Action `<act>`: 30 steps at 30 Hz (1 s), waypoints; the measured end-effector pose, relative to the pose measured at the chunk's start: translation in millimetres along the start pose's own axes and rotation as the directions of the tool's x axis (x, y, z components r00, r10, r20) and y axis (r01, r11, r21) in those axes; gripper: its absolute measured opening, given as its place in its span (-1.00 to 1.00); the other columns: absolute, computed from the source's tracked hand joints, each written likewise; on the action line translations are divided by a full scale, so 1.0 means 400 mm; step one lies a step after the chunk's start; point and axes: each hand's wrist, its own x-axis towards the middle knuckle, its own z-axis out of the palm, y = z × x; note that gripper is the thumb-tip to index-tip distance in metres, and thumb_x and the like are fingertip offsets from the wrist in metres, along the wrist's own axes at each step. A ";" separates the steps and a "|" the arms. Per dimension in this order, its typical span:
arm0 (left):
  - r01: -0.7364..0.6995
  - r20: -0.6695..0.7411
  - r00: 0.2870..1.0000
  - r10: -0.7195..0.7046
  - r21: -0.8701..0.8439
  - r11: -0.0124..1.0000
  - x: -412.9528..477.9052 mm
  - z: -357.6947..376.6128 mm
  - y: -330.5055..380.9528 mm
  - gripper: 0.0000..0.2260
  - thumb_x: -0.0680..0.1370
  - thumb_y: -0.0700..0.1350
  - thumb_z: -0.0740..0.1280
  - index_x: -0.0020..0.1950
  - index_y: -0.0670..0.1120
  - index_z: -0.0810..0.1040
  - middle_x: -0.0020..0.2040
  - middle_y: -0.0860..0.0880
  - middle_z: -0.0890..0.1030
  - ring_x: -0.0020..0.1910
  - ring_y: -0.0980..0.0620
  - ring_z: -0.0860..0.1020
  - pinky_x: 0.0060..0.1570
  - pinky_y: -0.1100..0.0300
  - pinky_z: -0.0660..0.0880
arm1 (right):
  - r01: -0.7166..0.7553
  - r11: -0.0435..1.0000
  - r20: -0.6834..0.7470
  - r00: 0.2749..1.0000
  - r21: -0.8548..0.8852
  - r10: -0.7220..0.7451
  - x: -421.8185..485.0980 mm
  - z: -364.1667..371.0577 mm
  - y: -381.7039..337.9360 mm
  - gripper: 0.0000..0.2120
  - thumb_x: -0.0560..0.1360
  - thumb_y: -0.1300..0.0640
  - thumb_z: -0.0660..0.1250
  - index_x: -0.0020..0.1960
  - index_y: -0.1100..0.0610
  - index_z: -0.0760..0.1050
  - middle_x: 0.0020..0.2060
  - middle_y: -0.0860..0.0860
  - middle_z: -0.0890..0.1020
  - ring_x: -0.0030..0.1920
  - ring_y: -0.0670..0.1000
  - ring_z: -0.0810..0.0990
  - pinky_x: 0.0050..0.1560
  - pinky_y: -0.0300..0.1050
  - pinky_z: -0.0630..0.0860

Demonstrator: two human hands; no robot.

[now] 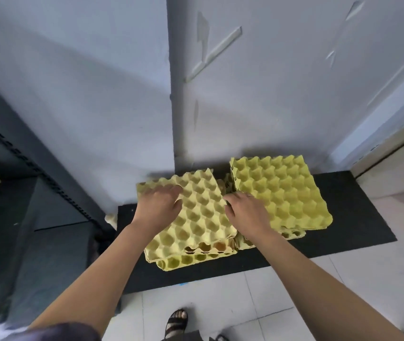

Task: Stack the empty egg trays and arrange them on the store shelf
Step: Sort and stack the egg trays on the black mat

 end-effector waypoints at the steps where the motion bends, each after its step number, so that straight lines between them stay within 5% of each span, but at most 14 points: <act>1: 0.027 0.006 1.000 -0.027 0.012 1.000 -0.007 0.010 -0.003 -0.79 0.54 -0.09 0.28 0.13 -0.10 0.58 -0.07 -0.06 0.64 -0.07 -0.14 0.59 -0.10 0.06 0.51 | 0.017 1.000 0.016 1.000 0.018 -0.017 0.014 0.009 0.004 -0.69 0.60 0.03 0.14 0.30 0.05 0.46 0.15 0.02 0.56 0.15 0.10 0.52 0.00 -0.03 0.49; 5: 0.180 -0.005 0.984 -0.180 -0.006 0.984 -0.050 0.058 -0.011 -0.76 0.55 -0.08 0.27 0.19 -0.06 0.57 0.02 -0.01 0.64 -0.02 -0.08 0.60 -0.11 0.14 0.44 | 0.062 0.992 0.090 0.993 0.111 -0.072 0.048 0.060 0.024 -0.68 0.59 0.04 0.17 0.31 0.08 0.45 0.14 0.04 0.53 0.14 0.09 0.52 0.00 -0.05 0.51; 10: 0.389 0.063 0.920 -0.388 -0.004 0.921 -0.113 0.140 -0.011 -0.74 0.56 -0.07 0.23 0.22 -0.06 0.52 0.04 -0.01 0.61 0.02 -0.08 0.56 -0.06 0.08 0.47 | 0.012 0.982 0.245 0.968 0.191 -0.060 0.057 0.145 0.057 -0.56 0.59 0.05 0.20 0.44 0.13 0.30 0.28 0.11 0.41 0.24 0.13 0.47 0.23 -0.01 0.47; 20: 0.708 0.228 0.683 -0.694 0.028 0.706 -0.155 0.288 -0.060 -0.50 0.51 -0.07 0.25 0.45 0.00 0.25 0.40 -0.07 0.32 0.35 -0.13 0.30 0.24 -0.04 0.30 | -0.283 0.938 0.433 0.884 0.202 0.174 0.085 0.304 0.071 -0.34 0.61 -0.02 0.18 0.56 0.13 -0.07 0.51 0.26 -0.02 0.48 0.29 0.14 0.43 0.10 0.20; 25: 0.919 0.370 0.391 -0.843 -0.206 0.336 -0.142 0.352 -0.120 -0.38 0.47 -0.05 0.26 0.48 -0.09 0.10 0.34 -0.18 0.34 0.24 -0.24 0.40 0.17 -0.10 0.41 | -0.497 0.806 0.449 0.829 0.322 0.332 0.098 0.371 0.080 -0.25 0.59 -0.04 0.19 0.56 0.15 -0.20 0.37 0.27 0.33 0.22 0.23 0.51 0.11 0.04 0.51; 27: 0.901 0.407 0.377 -0.832 -0.368 0.229 -0.139 0.372 -0.132 -0.56 0.48 -0.07 0.25 0.31 -0.19 0.29 0.11 -0.19 0.51 0.05 -0.21 0.51 0.00 -0.03 0.48 | -0.533 0.769 0.459 0.815 0.354 0.353 0.100 0.393 0.086 -0.24 0.59 -0.03 0.21 0.55 0.19 -0.18 0.19 0.24 0.53 0.04 0.19 0.61 -0.07 -0.02 0.55; 30: 0.867 0.362 0.401 -0.842 -0.447 0.221 -0.135 0.387 -0.139 -0.69 0.46 -0.10 0.27 0.14 -0.21 0.44 -0.04 -0.15 0.59 -0.04 -0.18 0.57 -0.11 0.02 0.50 | -0.539 0.741 0.407 0.829 0.399 0.384 0.104 0.403 0.084 -0.36 0.55 0.05 0.26 0.49 0.25 0.05 0.13 0.20 0.55 0.03 0.20 0.60 -0.08 -0.03 0.53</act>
